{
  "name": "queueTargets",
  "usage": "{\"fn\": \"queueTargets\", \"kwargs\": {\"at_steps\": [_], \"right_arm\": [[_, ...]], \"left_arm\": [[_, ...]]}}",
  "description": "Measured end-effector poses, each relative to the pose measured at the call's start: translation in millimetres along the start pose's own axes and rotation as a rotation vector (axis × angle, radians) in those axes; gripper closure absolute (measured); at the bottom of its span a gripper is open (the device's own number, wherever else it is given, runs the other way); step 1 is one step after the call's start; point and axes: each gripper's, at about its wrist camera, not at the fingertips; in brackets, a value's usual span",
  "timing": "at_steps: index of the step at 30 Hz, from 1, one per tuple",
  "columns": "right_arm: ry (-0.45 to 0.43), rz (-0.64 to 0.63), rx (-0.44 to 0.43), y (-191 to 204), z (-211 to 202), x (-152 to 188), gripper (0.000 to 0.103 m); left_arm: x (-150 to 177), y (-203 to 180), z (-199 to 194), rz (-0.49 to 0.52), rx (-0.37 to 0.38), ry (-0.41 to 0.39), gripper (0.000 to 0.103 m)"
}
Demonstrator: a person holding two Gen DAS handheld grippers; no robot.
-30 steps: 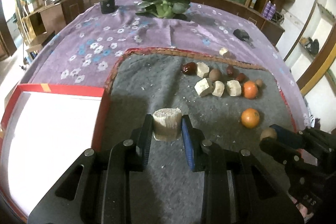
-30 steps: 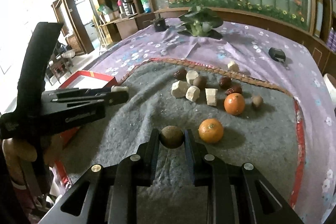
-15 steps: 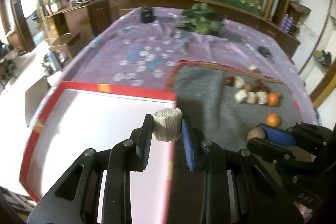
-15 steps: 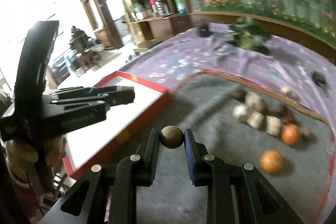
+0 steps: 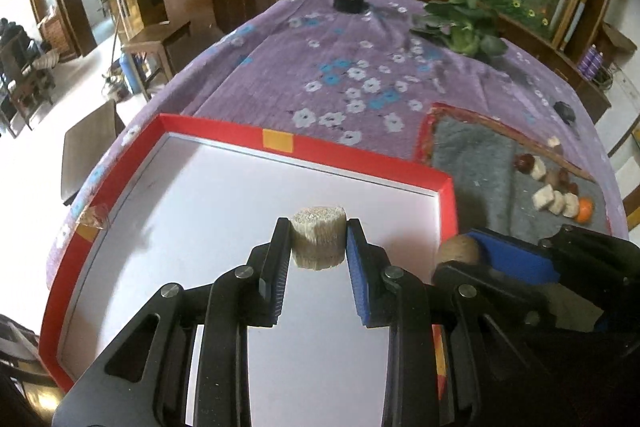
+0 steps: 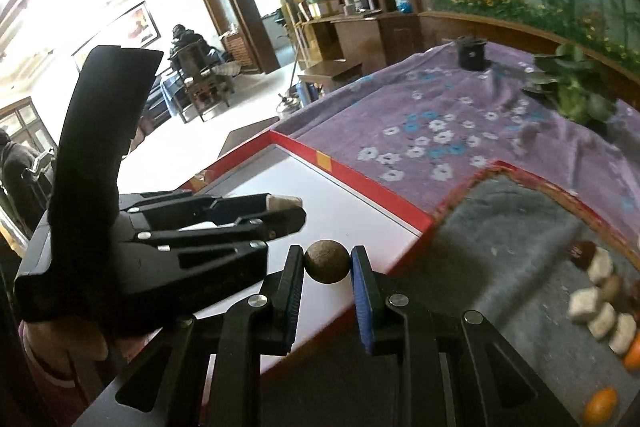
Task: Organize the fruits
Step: 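Carry both items into the red-rimmed tray and open both grippers, then move both grippers back over the fruits on the felt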
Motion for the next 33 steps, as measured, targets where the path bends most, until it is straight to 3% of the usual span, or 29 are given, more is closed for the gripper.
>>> {"fn": "queueTargets", "kwargs": {"at_steps": [12, 14, 15, 17, 25, 33], "right_arm": [[0.066, -0.007, 0.063, -11, 52, -12, 0.08], [0.064, -0.008, 0.068, -11, 51, -11, 0.078], [0.061, -0.011, 0.069, -11, 49, -11, 0.074], [0.049, -0.015, 0.072, -11, 44, -10, 0.069], [-0.004, 0.022, 0.063, -16, 6, 2, 0.067], [-0.071, 0.09, 0.112, -48, -53, 29, 0.065]], "left_arm": [[-7, 18, 24, -0.057, 0.004, 0.04, 0.076], [-7, 20, 26, -0.071, 0.011, 0.052, 0.068], [-6, 21, 27, -0.077, 0.013, 0.056, 0.064], [-5, 23, 27, -0.095, 0.022, 0.05, 0.044], [-3, 17, 7, -0.095, 0.023, 0.005, 0.043], [-3, -28, -20, -0.026, 0.068, -0.05, 0.043]]}}
Point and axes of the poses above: each gripper's, at about its wrist camera, not at the fingertips, and z roughly the way its jaws point, y to its left, x to its underside, and after that the axes turned 11 degrees about z, right-handed
